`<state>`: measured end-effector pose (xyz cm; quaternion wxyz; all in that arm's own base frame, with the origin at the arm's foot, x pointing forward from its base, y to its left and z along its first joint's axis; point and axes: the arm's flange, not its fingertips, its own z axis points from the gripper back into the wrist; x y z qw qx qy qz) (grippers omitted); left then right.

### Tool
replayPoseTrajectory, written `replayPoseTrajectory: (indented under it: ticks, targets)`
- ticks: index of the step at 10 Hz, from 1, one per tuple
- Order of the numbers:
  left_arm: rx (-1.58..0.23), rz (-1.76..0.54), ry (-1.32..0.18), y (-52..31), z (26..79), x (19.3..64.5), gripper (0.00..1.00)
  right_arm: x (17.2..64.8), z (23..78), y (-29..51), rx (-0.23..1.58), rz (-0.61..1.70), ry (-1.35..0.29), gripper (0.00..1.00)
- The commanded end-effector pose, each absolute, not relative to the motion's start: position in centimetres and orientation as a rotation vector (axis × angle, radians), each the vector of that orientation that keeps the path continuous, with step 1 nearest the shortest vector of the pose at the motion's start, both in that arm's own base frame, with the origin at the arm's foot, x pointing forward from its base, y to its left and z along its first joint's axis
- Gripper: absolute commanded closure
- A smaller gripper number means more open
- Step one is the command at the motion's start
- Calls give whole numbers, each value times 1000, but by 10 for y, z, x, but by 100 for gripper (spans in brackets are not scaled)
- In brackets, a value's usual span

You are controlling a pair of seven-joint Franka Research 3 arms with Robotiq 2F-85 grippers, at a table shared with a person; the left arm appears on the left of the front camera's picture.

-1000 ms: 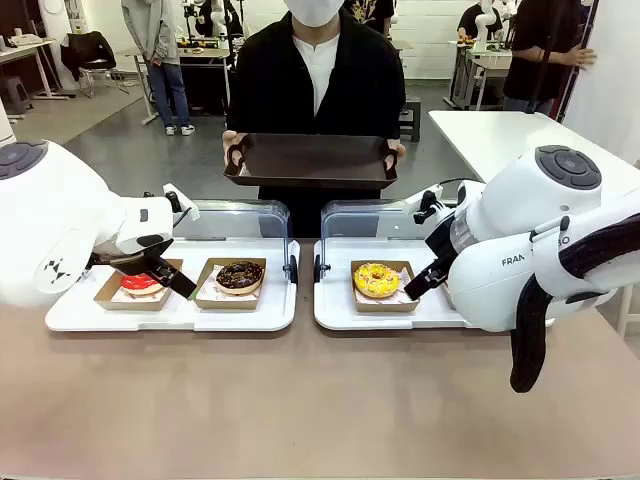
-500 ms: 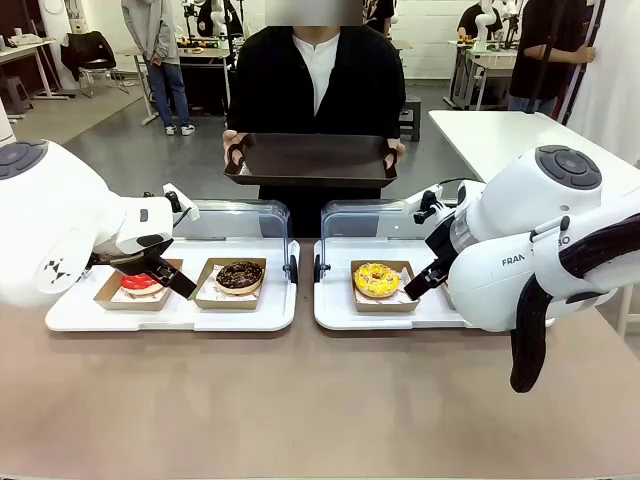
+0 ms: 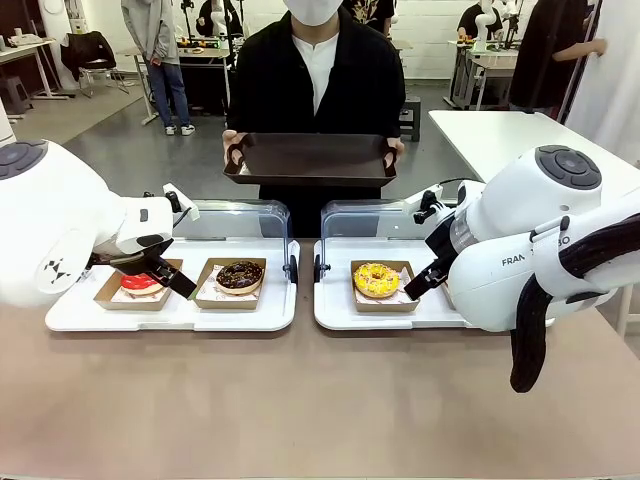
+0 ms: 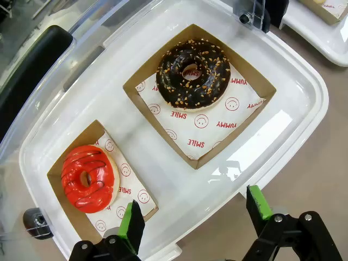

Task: Provide the desired donut to the person.
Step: Pick up and lift the Paper togo box containing the Donut pointed at by the person.

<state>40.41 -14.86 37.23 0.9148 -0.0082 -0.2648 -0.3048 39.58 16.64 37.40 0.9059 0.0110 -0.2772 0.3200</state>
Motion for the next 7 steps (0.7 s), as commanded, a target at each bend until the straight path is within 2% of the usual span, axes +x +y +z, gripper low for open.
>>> replayPoseTrajectory:
  ticks: [1, 4, 7]
  targets:
    - [-17, -628, -545, -149, 372, 404, 0, 396, 374, 167, 23, 661, -573, 0]
    - [-17, -628, -545, -149, 372, 404, 0, 396, 374, 166, 23, 661, -573, 0]
    - [-130, -806, -696, -95, 469, 375, 0, 341, 466, 121, 62, 806, -684, 0]
